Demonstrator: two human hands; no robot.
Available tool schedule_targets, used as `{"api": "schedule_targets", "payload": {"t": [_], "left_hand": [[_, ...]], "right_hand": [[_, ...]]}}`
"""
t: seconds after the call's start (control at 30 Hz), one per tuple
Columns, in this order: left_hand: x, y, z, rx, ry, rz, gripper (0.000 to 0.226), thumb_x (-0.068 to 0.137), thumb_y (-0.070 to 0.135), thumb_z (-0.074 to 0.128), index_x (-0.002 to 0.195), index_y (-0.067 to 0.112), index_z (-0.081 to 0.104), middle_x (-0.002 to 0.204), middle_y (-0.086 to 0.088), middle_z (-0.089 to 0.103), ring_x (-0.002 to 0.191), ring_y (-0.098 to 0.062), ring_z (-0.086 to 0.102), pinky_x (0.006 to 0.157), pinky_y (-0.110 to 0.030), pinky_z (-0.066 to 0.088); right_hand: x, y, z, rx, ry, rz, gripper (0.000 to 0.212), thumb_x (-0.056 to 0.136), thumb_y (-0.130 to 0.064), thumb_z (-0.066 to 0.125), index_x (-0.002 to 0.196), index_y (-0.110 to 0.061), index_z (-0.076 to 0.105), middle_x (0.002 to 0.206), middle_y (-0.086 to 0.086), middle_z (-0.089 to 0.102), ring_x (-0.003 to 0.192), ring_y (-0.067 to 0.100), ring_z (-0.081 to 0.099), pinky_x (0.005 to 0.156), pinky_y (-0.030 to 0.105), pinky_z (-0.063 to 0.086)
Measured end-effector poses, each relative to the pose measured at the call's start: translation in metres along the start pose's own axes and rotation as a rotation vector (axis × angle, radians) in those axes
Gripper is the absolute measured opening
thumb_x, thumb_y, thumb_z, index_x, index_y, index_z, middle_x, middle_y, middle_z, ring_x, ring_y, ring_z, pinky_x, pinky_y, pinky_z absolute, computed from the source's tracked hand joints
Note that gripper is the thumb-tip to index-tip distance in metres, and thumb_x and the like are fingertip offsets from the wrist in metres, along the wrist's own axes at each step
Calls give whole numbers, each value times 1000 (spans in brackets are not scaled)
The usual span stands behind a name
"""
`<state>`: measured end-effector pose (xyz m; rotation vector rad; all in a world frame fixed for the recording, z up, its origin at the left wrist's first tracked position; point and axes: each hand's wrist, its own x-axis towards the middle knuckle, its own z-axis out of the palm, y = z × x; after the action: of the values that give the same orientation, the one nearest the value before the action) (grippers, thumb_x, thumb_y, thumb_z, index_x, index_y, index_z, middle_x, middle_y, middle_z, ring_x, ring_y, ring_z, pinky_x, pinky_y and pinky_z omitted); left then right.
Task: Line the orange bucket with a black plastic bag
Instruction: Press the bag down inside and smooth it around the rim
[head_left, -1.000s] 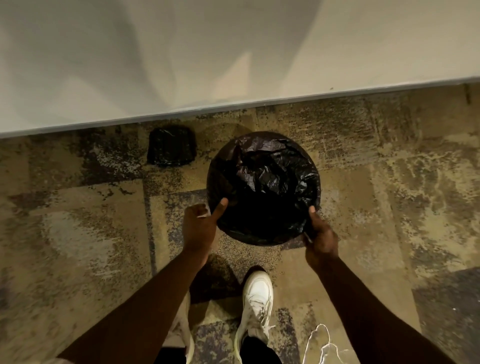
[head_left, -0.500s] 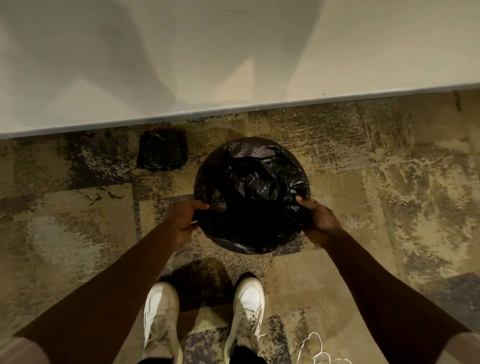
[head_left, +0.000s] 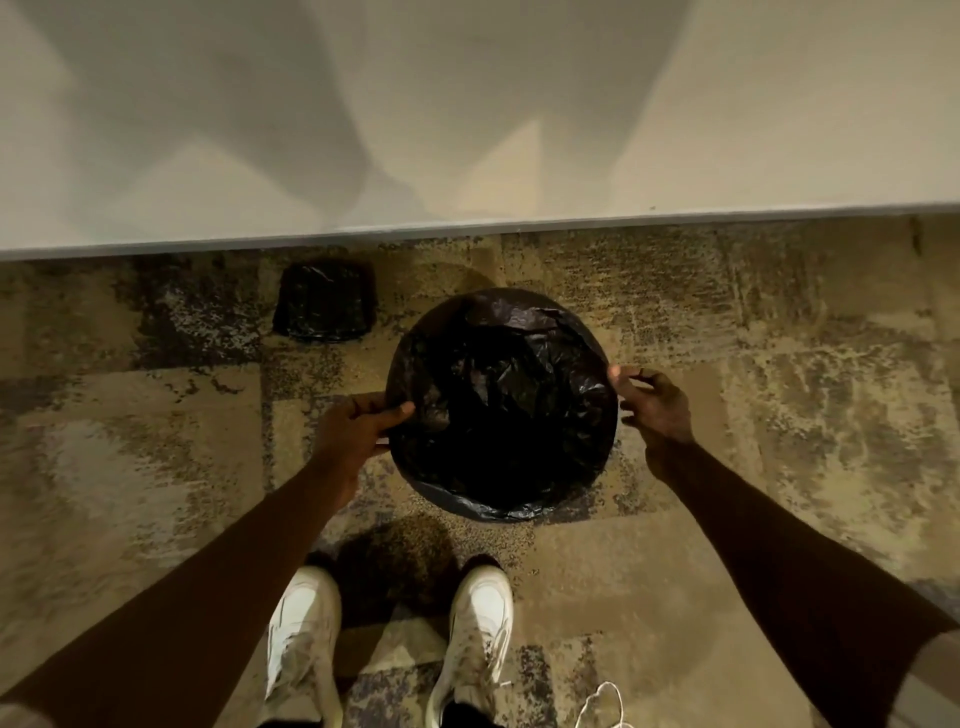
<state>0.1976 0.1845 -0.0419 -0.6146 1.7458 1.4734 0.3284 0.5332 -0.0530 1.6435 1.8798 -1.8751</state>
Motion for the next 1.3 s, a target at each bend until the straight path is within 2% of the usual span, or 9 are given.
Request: {"api": "schedule_targets", "payload": {"t": [0.13, 0.33, 0.67, 0.73, 0.8, 0.87, 0.97, 1.1, 1.3], "left_hand": [[-9, -6, 0, -53, 17, -38, 8, 85, 12, 82, 90, 14, 77, 92, -5, 82, 93, -29, 76, 80, -40, 59], [-14, -12, 5, -167, -27, -147, 6, 93, 17, 74, 91, 11, 75, 95, -5, 81, 101, -29, 73, 83, -39, 56], [-14, -23, 9, -213, 24, -177, 45, 84, 45, 82, 111, 10, 77, 118, -9, 79, 115, -32, 71, 91, -45, 58], [-18, -24, 10, 62, 127, -33, 81, 68, 73, 80, 117, 9, 71, 126, -12, 73, 119, -33, 69, 92, -47, 59], [-27, -23, 9, 516, 310, 245, 96, 70, 77, 76, 135, 11, 54, 149, -17, 50, 134, -37, 55, 100, -47, 55], [-37, -16, 12, 913, 363, 658, 81, 86, 68, 68, 143, 13, 48, 162, -18, 34, 149, -38, 40, 110, -48, 44], [-46, -1, 31, 1228, 88, 1059, 52, 102, 48, 50, 139, 12, 57, 167, -18, 34, 158, -35, 29, 122, -54, 36], [-48, 0, 64, 1525, -58, 980, 71, 105, 52, 37, 154, 1, 42, 172, -23, 19, 163, -35, 13, 132, -48, 16], [-32, -7, 70, 1904, -111, 691, 101, 100, 73, 18, 163, -4, 2, 170, -32, -14, 160, -42, -21, 131, -52, -7]], "right_hand": [[15, -34, 9, 16, -115, 4, 31, 84, -36, 86, 100, -12, 75, 100, 2, 80, 80, 14, 78, 62, 28, 58], [33, -54, 33, -144, -219, 42, 43, 79, -39, 89, 105, -6, 80, 104, 7, 83, 93, 21, 80, 72, 31, 62], [30, -55, 37, -219, -208, 45, 50, 79, -44, 88, 110, -6, 77, 110, 12, 80, 98, 26, 79, 78, 36, 65], [19, -56, 37, -298, -50, -79, 58, 77, -57, 85, 111, -11, 73, 106, 5, 78, 96, 22, 76, 73, 33, 62], [12, -56, 35, -611, 110, -497, 60, 81, -62, 79, 116, -15, 65, 112, 4, 67, 102, 21, 67, 78, 34, 57], [4, -63, 34, -915, 75, -937, 53, 88, -50, 75, 125, -15, 61, 127, 12, 57, 116, 27, 56, 88, 36, 52], [-9, -73, 51, -1182, -213, -1340, 43, 95, -34, 66, 130, -8, 65, 140, 23, 56, 127, 39, 54, 98, 51, 54], [-13, -53, 65, -1572, -521, -1450, 56, 94, -38, 60, 143, -10, 59, 156, 21, 49, 149, 41, 40, 118, 53, 40], [-2, -36, 61, -1990, -586, -1299, 78, 97, -57, 49, 160, -13, 39, 172, 20, 23, 162, 42, 3, 128, 59, 10]]}}
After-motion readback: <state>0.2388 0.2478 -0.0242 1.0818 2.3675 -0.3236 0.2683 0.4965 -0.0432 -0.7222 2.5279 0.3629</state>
